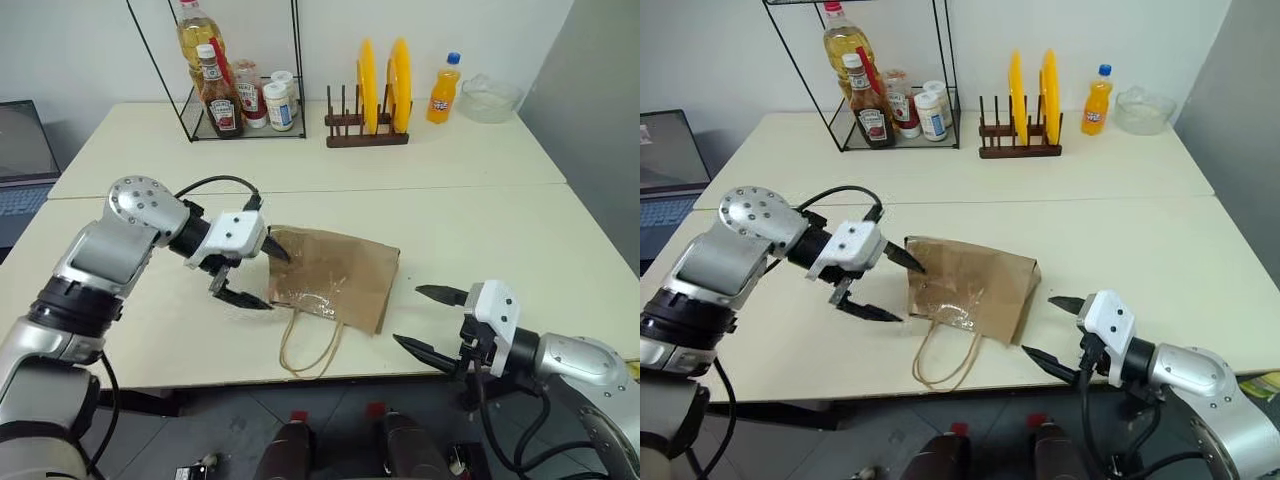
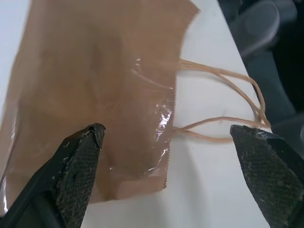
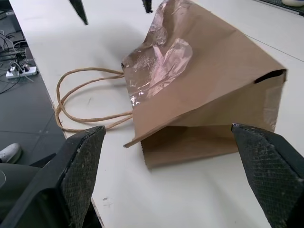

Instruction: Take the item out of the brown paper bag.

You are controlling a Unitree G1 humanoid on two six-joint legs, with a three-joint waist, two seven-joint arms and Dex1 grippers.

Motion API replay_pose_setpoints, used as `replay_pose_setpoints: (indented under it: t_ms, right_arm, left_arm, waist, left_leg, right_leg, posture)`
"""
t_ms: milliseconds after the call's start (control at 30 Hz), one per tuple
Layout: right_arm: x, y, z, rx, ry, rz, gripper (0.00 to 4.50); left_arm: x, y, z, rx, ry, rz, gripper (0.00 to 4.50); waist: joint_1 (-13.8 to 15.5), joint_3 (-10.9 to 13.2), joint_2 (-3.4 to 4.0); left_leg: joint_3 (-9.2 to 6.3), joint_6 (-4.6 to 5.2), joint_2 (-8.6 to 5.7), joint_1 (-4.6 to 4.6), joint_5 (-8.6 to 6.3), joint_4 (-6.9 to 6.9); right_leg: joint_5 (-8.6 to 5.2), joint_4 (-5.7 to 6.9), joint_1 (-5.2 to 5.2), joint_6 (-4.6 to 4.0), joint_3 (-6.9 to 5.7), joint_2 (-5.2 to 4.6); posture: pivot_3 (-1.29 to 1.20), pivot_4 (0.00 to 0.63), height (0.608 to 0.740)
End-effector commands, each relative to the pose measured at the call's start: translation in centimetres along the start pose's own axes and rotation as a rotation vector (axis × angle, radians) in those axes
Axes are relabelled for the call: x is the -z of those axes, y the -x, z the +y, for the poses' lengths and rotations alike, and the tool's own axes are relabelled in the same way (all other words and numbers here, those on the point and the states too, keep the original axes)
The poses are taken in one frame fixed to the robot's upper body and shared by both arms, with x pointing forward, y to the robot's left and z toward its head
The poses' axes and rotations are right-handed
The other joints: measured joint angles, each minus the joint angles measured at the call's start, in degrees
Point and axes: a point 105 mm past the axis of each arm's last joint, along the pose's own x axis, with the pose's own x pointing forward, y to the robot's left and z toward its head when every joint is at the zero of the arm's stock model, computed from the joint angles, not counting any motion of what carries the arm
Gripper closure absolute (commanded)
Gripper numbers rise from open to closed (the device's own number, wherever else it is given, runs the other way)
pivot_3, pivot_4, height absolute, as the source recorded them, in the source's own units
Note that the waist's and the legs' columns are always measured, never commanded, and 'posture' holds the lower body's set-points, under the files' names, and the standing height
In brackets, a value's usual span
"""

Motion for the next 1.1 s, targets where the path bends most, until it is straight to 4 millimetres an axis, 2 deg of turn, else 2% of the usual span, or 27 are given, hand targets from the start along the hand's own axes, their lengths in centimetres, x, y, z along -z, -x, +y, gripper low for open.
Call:
replay_pose_setpoints:
  t_ms: [33,100,300,467,567,800,900,933,967,1100]
  right_arm:
    - [-0.5,-0.4,0.5,-0.031,0.06,-0.016,0.04]
    - [-0.4,-0.5,0.6,-0.041,0.065,-0.016,0.04]
    - [-0.2,-0.9,1.1,-0.065,0.078,-0.011,0.04]
    - [0.8,-1.4,1.4,-0.089,0.097,0.01,0.04]
    - [1.3,-1.8,1.6,-0.123,0.143,0.027,0.0]
    - [2.2,-1.6,1.5,-0.187,0.23,0.058,0.0]
    - [2.2,-2.0,1.8,-0.214,0.303,0.054,0.0]
    - [2.3,-2.2,2.1,-0.237,0.346,0.053,0.0]
    - [2.4,-2.4,2.3,-0.254,0.389,0.054,0.0]
    - [2.8,-3.7,1.9,-0.251,0.554,0.035,0.0]
  left_arm:
    - [0.8,-0.5,-1.3,0.053,-0.151,0.052,0.0]
    - [0.8,-1.4,-1.4,0.053,-0.19,0.021,0.0]
    - [-0.9,-6.2,0.4,-0.096,-0.226,-0.172,0.0]
    - [-2.0,-7.6,0.9,-0.127,-0.141,-0.261,0.0]
    - [-2.3,-7.8,1.3,-0.147,-0.086,-0.303,0.59]
    - [-1.5,-7.5,-0.3,-0.078,-0.139,-0.275,2.83]
    - [-2.7,-7.2,1.0,-0.129,-0.037,-0.358,3.79]
    - [-3.2,-7.0,1.6,-0.154,0.014,-0.396,3.93]
    - [-3.7,-6.8,2.2,-0.172,0.058,-0.425,4.41]
    - [-4.4,-6.3,3.8,-0.202,0.221,-0.476,4.48]
  waist:
    - [0.15,0.0,0.0]
    - [0.36,0.0,0.0]
    - [1.46,-0.02,-0.06]
    - [0.99,-0.02,-0.06]
    - [0.99,-0.02,-0.06]
    - [1.09,-0.02,-0.06]
    - [1.13,-0.02,-0.06]
    - [1.13,-0.02,-0.06]
    - [1.19,-0.02,-0.06]
    - [1.07,-0.02,-0.07]
  left_leg:
    - [-0.02,0.0,-0.01,-0.01,0.0,0.0]
    - [-0.02,0.0,-0.03,-0.03,0.0,0.02]
    - [-0.04,0.06,-0.15,-0.08,-0.03,0.18]
    - [-0.04,0.06,-0.08,-0.03,-0.03,0.09]
    - [-0.02,0.06,-0.09,-0.02,-0.03,0.09]
    - [-0.01,0.05,-0.08,-0.01,-0.03,0.09]
    - [-0.03,0.05,-0.09,-0.02,-0.02,0.1]
    - [-0.03,0.05,-0.09,-0.02,-0.02,0.11]
    - [-0.04,0.06,-0.1,-0.03,-0.03,0.13]
    - [-0.05,0.05,-0.11,-0.03,-0.02,0.14]
  right_leg:
    - [0.0,0.0,0.0,0.0,-0.02,0.0]
    - [0.0,-0.01,0.01,0.0,-0.03,0.0]
    - [0.01,-0.05,0.11,0.02,-0.06,-0.07]
    - [0.01,-0.03,0.07,0.02,-0.05,-0.03]
    - [0.01,-0.03,0.07,0.02,-0.05,-0.01]
    - [0.01,-0.04,0.07,0.02,-0.04,-0.02]
    - [0.01,-0.04,0.08,0.02,-0.05,-0.02]
    - [0.01,-0.03,0.08,0.02,-0.05,-0.02]
    - [0.01,-0.03,0.1,0.03,-0.07,-0.02]
    - [0.0,-0.04,0.1,0.03,-0.1,-0.02]
  posture:
    - [0.0,0.15,0.74]
    - [0.0,0.15,0.74]
    - [0.0,0.15,0.74]
    - [0.0,0.15,0.74]
    - [0.0,0.15,0.74]
    - [0.0,0.15,0.74]
    - [0.0,0.15,0.74]
    - [0.0,0.15,0.74]
    - [0.0,0.15,0.74]
    - [0.0,0.15,0.74]
